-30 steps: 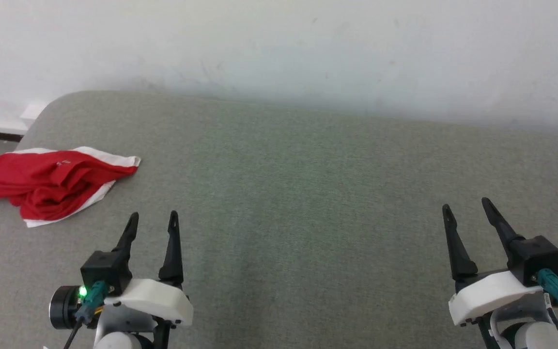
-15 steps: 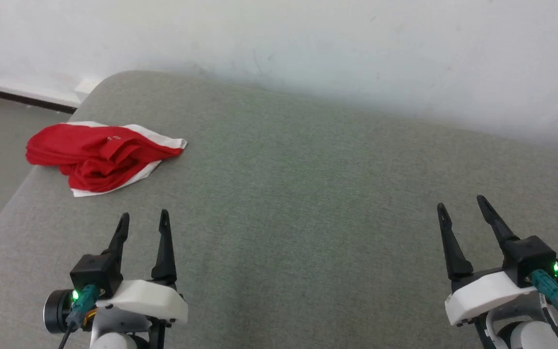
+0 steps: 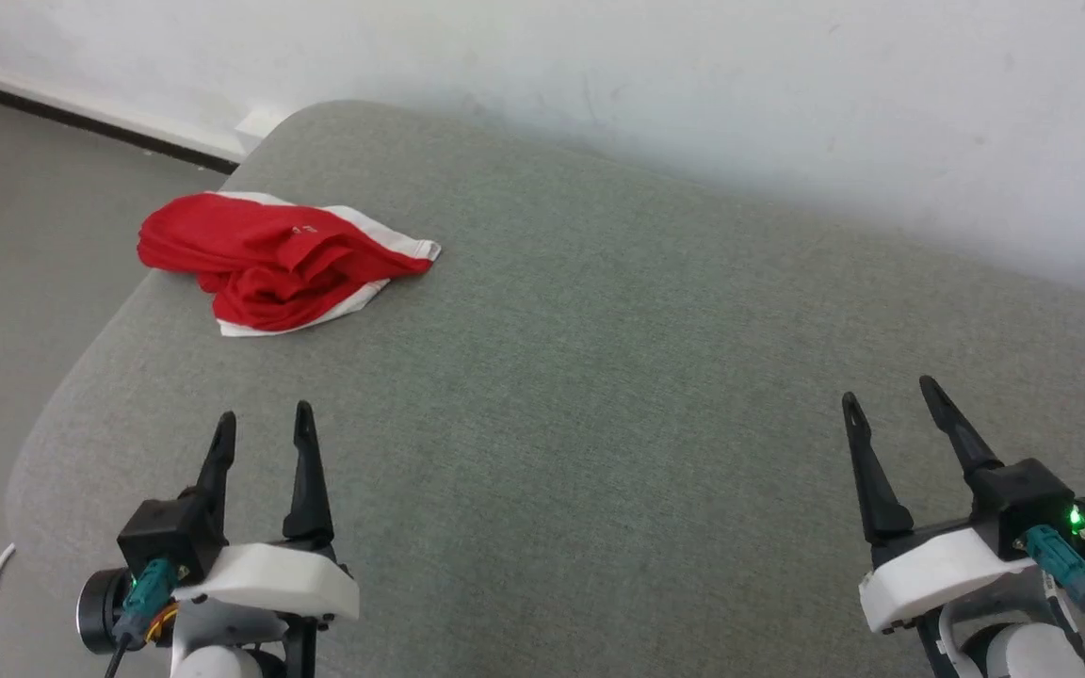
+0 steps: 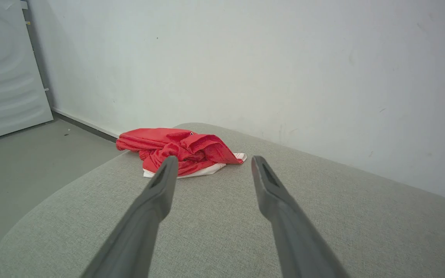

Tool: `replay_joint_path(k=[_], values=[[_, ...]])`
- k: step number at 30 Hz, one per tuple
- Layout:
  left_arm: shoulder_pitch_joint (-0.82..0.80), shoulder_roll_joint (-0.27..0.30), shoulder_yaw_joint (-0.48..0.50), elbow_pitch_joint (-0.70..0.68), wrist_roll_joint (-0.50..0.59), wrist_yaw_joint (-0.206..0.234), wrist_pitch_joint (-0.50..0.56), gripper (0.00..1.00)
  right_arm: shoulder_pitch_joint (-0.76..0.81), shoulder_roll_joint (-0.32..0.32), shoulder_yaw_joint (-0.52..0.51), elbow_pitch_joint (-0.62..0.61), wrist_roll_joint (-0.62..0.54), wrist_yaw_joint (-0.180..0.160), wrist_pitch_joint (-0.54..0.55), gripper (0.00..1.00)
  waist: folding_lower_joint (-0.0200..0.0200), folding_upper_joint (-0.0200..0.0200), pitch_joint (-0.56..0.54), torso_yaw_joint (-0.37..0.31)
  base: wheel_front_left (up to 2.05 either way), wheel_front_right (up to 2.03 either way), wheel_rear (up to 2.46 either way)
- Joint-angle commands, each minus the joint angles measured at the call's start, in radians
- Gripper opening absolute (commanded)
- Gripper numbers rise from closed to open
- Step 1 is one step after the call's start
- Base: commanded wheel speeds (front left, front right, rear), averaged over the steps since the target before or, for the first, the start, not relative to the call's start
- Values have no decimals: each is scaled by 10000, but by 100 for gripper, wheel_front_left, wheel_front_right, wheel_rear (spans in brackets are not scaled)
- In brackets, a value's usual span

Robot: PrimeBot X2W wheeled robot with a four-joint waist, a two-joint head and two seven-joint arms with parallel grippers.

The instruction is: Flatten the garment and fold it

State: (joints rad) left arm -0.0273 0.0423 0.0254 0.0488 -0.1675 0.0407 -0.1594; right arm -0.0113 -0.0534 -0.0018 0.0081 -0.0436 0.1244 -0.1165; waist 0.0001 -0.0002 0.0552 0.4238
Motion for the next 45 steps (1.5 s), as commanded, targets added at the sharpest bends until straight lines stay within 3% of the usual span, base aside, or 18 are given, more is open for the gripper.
replay_joint_path(k=[1, 7, 15, 24, 29, 37, 45], values=[[-45, 48, 10, -76, -69, 168, -113, 100, -41, 19, -17, -61, -94, 41, -107, 100, -1, 2, 100, 181, -10, -10, -10], [-299, 53, 1, -212, -254, 360, -238, 100, -13, 21, -41, -121, -133, 44, -181, 100, -1, 2, 237, 453, -7, -7, -7], [-1460, 58, 146, -152, -311, 279, -384, 100, -90, 23, -19, -289, -227, 48, -151, 100, -1, 2, 597, 608, 0, 0, 0], [-3744, 240, 870, 892, -274, -89, -572, 100, -359, -230, 33, -708, -286, 52, 45, 100, -1, 2, 1626, 145, 0, 0, 0], [-5286, 841, 1135, 2192, -489, -372, -548, 100, -583, -494, -38, -984, -190, 55, 156, 100, -1, 2, 2372, -263, 0, 0, 0], [-7462, 2052, 1246, 5020, -1195, -992, 1953, 100, -1007, -779, 60, -1134, 54, 59, 175, 100, -1, 2, 3422, -973, 0, 0, 0], [-8811, 3028, 1630, 7500, -2135, -1245, 4514, 100, -1416, -1026, 160, -1178, 234, 63, 117, 100, -1, 2, 4429, -1629, 0, 0, 0]])
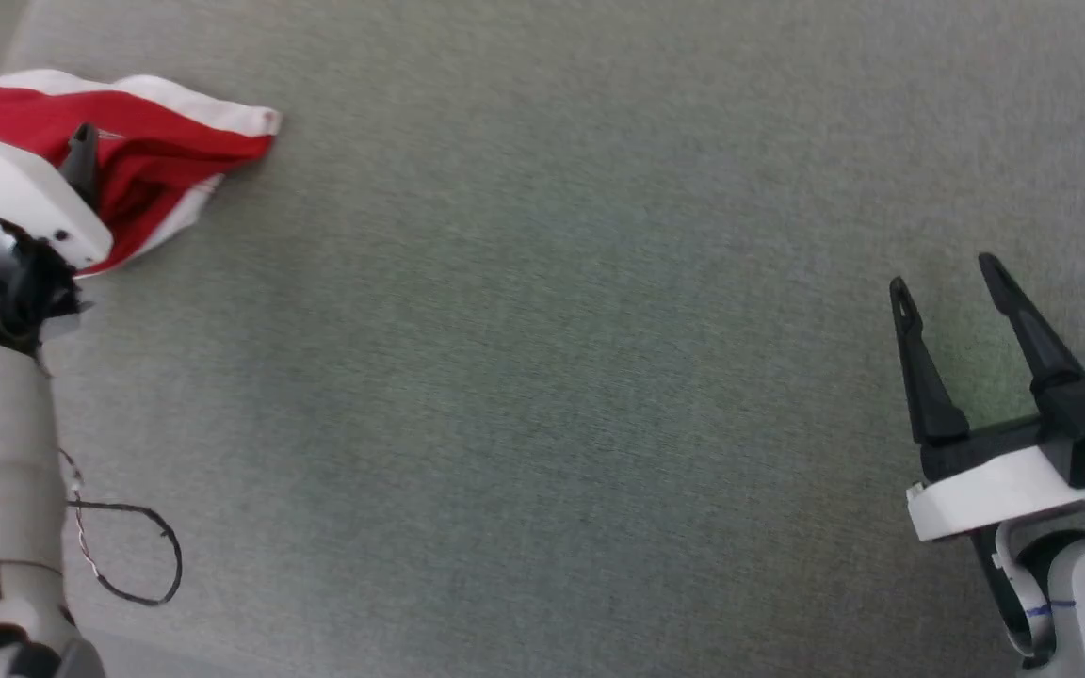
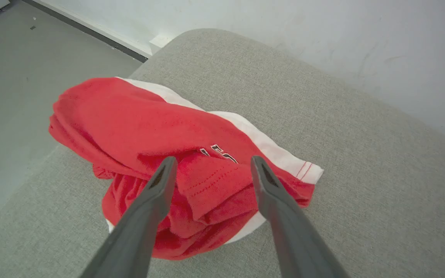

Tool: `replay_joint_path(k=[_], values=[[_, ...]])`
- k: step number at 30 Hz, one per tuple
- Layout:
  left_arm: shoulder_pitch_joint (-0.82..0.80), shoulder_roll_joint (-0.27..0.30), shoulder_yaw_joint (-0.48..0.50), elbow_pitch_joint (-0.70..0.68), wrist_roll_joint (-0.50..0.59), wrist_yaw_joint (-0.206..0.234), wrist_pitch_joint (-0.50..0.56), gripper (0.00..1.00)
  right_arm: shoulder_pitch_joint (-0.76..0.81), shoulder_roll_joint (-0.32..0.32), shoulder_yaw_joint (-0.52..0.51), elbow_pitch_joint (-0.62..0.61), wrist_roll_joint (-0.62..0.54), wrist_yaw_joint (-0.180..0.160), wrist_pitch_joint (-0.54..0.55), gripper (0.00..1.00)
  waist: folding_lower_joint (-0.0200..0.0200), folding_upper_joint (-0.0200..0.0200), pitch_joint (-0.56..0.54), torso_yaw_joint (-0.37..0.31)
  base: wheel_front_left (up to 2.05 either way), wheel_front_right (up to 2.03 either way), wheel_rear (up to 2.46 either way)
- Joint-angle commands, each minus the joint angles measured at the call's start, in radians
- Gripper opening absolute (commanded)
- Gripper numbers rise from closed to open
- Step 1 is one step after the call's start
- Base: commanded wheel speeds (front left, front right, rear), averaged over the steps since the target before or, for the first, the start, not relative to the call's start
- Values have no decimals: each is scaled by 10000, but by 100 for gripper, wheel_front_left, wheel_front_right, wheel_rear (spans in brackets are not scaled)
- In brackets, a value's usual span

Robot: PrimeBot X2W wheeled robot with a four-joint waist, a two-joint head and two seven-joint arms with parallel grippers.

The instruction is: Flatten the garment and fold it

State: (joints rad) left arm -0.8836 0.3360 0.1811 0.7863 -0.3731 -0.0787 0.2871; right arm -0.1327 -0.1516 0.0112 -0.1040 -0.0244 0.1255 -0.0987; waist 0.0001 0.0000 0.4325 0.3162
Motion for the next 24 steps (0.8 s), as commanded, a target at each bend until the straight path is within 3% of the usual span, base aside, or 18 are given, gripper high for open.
replay_joint_path(k=[1, 10, 11, 13, 19, 24], values=[[-342, 177, 119, 348, -165, -46, 296, 100, -249, -75, 62, -57, 81, 52, -69, 100, -1, 0, 780, -641, 0, 0, 0], [-201, 497, 196, 1538, -451, 278, 2046, 100, -450, -146, 118, -56, 262, 52, -150, 100, -1, 0, 1323, -1061, 0, 0, 0], [-151, 519, 141, 1630, -430, 299, 2271, 84, -467, -154, 124, -39, 274, 52, -164, 100, -1, 0, 1334, -1076, 0, 0, 0], [-113, 534, 73, 1733, -446, 309, 2670, 0, -510, -160, 150, -6, 288, 52, -178, 100, -1, 0, 1351, -1091, 0, 0, 0], [-69, 612, -158, 1548, -265, 489, 2772, 0, -660, -155, 262, 130, 280, 52, -262, 100, -1, 0, 1106, -1008, 0, 0, 0], [-202, 847, -453, 911, 200, 749, 1876, 0, -559, -22, 279, 333, 240, 52, -386, 100, -1, 0, 398, -739, 0, 0, 0]])
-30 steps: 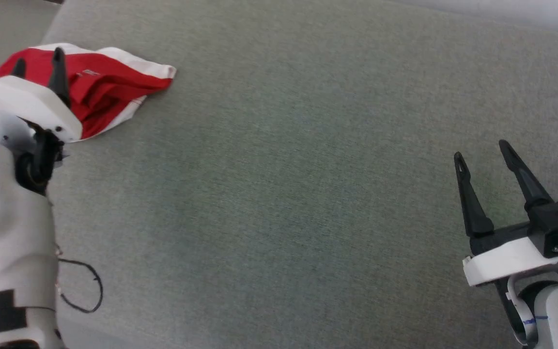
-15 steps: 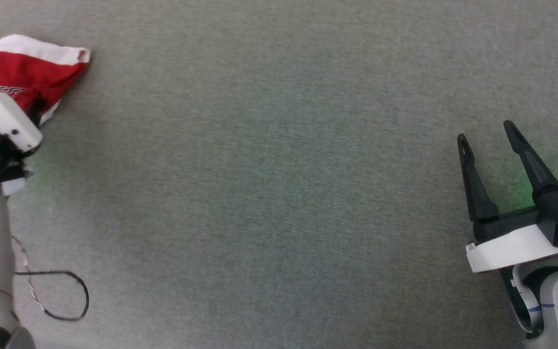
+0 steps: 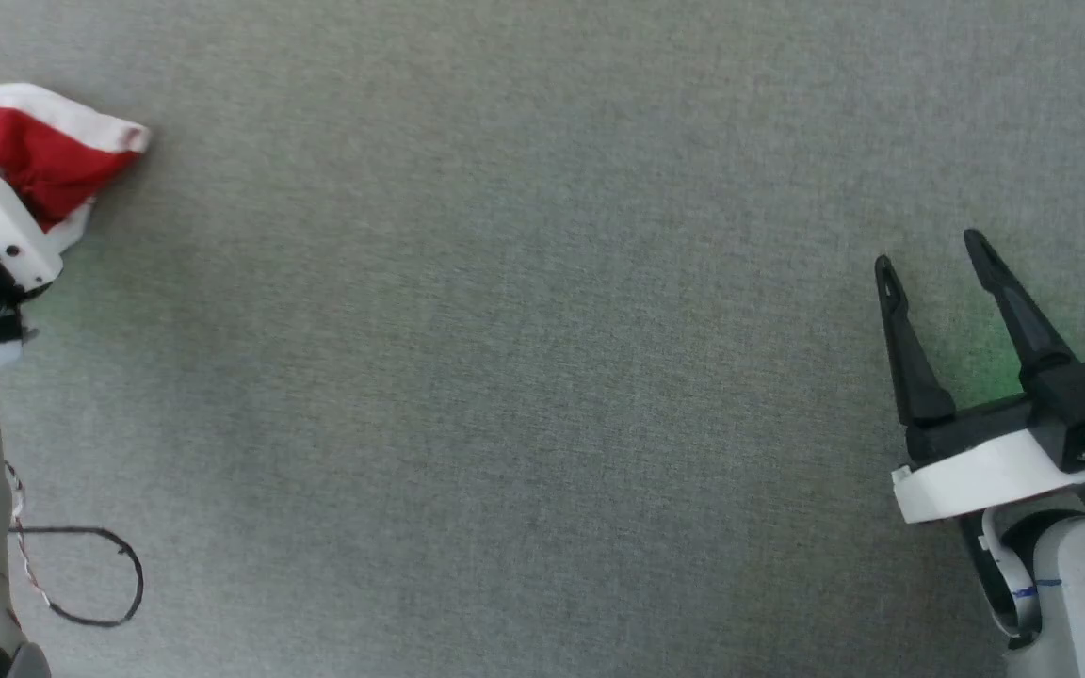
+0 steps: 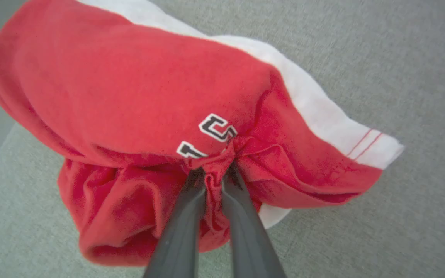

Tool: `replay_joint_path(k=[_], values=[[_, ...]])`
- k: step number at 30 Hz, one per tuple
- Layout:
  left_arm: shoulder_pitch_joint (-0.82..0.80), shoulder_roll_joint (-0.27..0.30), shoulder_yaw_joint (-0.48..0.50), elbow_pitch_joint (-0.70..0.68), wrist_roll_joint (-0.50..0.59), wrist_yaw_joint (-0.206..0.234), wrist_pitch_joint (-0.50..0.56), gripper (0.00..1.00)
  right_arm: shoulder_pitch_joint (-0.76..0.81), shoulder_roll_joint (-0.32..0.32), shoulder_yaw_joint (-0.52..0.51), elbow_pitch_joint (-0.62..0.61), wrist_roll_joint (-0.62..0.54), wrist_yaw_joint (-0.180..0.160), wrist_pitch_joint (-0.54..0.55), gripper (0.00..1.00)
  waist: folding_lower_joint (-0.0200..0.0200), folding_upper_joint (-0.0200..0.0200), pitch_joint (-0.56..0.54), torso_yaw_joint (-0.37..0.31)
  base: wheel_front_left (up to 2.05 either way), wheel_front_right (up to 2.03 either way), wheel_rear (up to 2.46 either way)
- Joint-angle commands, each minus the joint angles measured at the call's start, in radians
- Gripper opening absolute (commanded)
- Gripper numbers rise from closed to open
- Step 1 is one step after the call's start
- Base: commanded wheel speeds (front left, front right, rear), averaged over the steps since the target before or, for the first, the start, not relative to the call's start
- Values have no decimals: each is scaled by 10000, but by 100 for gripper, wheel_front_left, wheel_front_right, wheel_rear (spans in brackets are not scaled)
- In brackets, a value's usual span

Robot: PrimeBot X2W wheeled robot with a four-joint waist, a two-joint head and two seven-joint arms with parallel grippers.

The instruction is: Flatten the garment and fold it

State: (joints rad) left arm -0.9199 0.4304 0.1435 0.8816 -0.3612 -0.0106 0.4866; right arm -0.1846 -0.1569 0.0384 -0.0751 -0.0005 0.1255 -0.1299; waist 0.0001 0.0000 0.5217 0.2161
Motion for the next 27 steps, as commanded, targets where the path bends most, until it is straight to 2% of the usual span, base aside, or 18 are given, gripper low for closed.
replay_joint_path(k=[1, 10, 16, 22, 27], values=[[111, -50, -116, -192, 160, 124, -333, 0, -9, 78, 9, 95, 9, 52, -90, 100, -1, 0, -651, 321, 0, 0, 0], [-439, 351, -933, -1782, 1262, 351, -2438, 0, 347, 615, -122, 540, -96, 52, -371, 100, -1, 0, -2291, 759, 0, 0, 0], [-857, 290, -1641, -3060, 1844, 167, -3759, 0, 612, 872, -305, 717, -144, 52, -495, 100, -1, 0, -3070, 684, 0, 0, 0], [-862, -190, -2409, -4480, 2000, -242, -4181, 0, 928, 1022, -557, 820, -180, 52, -563, 100, -1, 0, -3779, 173, 0, 0, 0], [-212, -972, -2998, -5883, 1691, -467, -3981, 0, 1087, 1060, -668, 828, -51, 52, -597, 100, -1, 0, -4111, -567, 0, 0, 0]])
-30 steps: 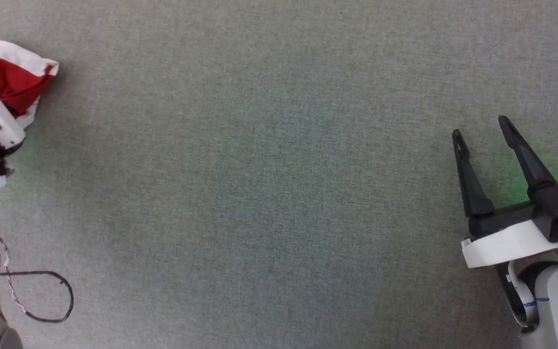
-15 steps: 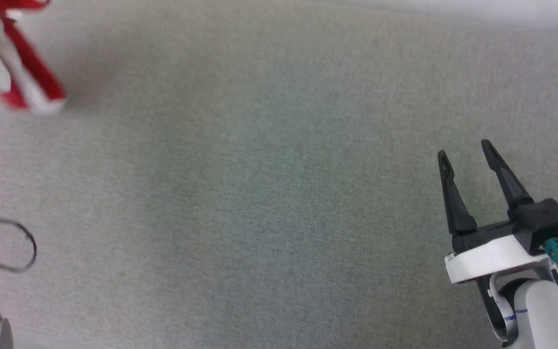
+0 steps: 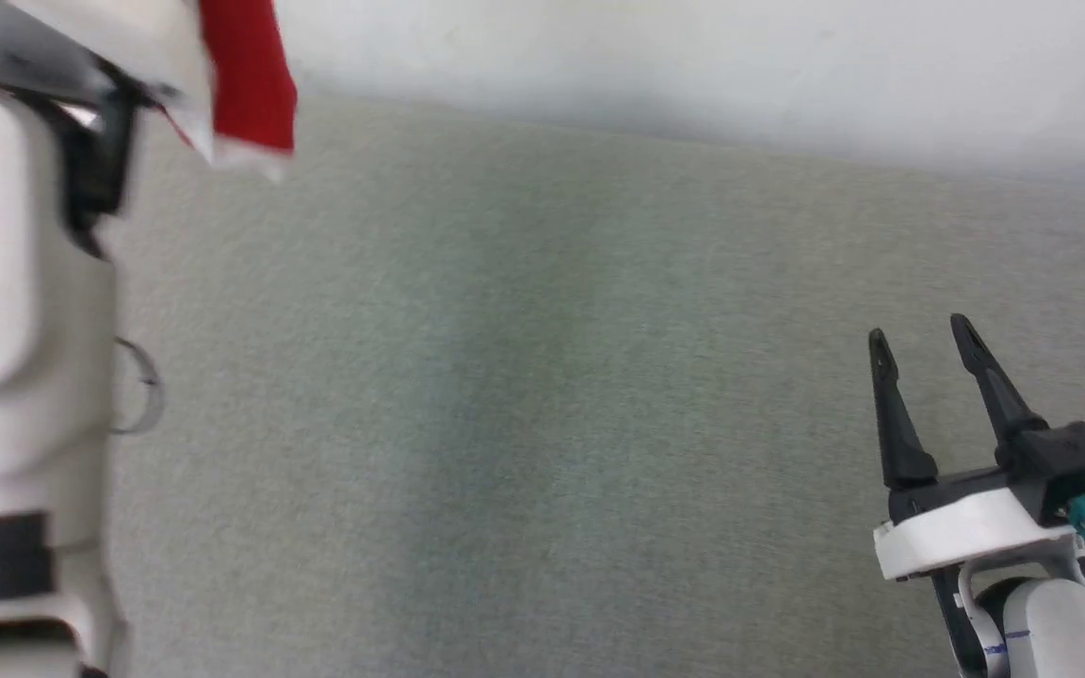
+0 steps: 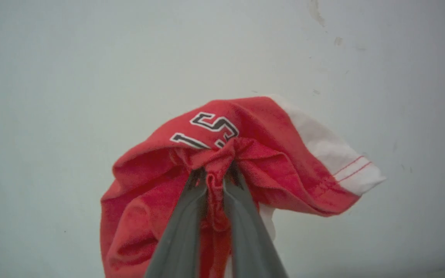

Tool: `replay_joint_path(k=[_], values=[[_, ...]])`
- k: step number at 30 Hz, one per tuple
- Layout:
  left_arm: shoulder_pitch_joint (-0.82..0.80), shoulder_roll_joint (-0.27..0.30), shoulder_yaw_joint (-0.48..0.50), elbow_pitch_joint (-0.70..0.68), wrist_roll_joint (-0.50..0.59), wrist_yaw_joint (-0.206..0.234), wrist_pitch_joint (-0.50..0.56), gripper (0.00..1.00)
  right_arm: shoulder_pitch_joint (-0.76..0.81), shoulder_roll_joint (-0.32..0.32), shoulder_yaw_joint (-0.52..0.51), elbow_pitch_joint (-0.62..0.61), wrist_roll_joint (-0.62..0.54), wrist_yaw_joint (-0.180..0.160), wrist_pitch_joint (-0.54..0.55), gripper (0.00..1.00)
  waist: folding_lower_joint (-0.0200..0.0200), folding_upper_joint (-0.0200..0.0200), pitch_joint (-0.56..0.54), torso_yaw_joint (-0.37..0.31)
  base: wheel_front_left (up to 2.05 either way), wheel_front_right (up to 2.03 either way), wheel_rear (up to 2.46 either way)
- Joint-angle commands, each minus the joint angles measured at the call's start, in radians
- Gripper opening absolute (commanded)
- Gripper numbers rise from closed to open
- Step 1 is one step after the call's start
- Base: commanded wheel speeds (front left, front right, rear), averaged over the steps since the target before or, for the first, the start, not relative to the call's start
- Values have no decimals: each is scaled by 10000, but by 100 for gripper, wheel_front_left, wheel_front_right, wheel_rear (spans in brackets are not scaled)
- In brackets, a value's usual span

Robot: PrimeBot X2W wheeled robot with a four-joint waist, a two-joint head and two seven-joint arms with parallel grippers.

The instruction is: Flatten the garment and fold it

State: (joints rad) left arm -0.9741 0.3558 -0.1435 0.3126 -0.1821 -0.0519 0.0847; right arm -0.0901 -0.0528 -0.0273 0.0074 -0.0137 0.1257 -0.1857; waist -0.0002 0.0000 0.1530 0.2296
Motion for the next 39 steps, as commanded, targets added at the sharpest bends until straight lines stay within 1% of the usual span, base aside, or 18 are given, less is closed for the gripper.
replay_joint_path(k=[1, 8, 9, 13, 15, 18, 23, 24, 25, 28, 30, 33, 36, 39], values=[[536, -403, -248, -477, -196, -88, 88, 0, 171, 20, -8, 33, 157, 50, -45, 100, 2, 0, -475, -889, 0, 0, 0], [2627, -1724, -1211, -2300, -873, -94, 295, 0, 511, 24, -155, 169, 444, 50, -57, 100, 2, 0, -802, -2147, 0, 0, 0], [2627, -1724, -1211, -2300, -873, -94, 295, 0, 511, 24, -155, 169, 444, 50, -57, 100, 2, 0, -802, -2147, 0, 0, 0], [4288, -2290, -1691, -2773, -1217, 131, 267, 0, 685, 24, -211, 181, 508, 50, -32, 100, 2, 0, -896, -2773, 0, 0, 0], [5260, -2397, -1857, -2623, -1345, 294, 235, 0, 724, 25, -169, 179, 541, 50, -26, 100, 2, 0, -891, -3087, 0, 0, 0], [6701, -2522, -2009, -2025, -1442, 685, 34, 0, 787, 25, -129, 178, 578, 50, -20, 100, 2, 0, -866, -3436, 0, 0, 0], [8491, -2707, -2032, -867, -1668, 1307, -541, 0, 905, 25, -111, 199, 656, 50, -35, 100, 2, 0, -855, -3717, 0, 0, 0], [8728, -2724, -2051, -654, -1709, 1360, -597, 30, 939, 25, -100, 212, 663, 50, -43, 100, 2, 0, -885, -3737, 0, 0, 0], [8890, -2748, -2063, -538, -1751, 1396, -716, 100, 974, 25, -92, 215, 670, 50, -47, 100, 2, 0, -890, -3741, 0, 0, 0], [9117, -2803, -2120, -499, -1722, 1486, -1278, 100, 1087, 25, -124, 236, 693, 50, -51, 100, 2, 0, -981, -3650, 0, 0, 0], [9094, -2825, -2062, -671, -1555, 1685, -1911, 100, 1162, 25, -153, 212, 712, 50, -35, 100, 2, 0, -1044, -3522, 0, 0, 0], [8976, -2842, -2008, -997, -1336, 1809, -2831, 100, 1232, 25, -131, 174, 736, 50, 7, 100, 2, 0, -1110, -3356, 0, 0, 0], [8843, -2807, -1934, -1288, -1174, 1761, -3248, 100, 1280, 25, -103, 147, 755, 50, 51, 100, 2, 0, -1196, -3186, 0, 0, 0], [8695, -2654, -1705, -1432, -1066, 1776, -3379, 100, 1326, 26, -93, 92, 764, 50, 109, 100, 2, 0, -1233, -3059, 0, 0, 0]])
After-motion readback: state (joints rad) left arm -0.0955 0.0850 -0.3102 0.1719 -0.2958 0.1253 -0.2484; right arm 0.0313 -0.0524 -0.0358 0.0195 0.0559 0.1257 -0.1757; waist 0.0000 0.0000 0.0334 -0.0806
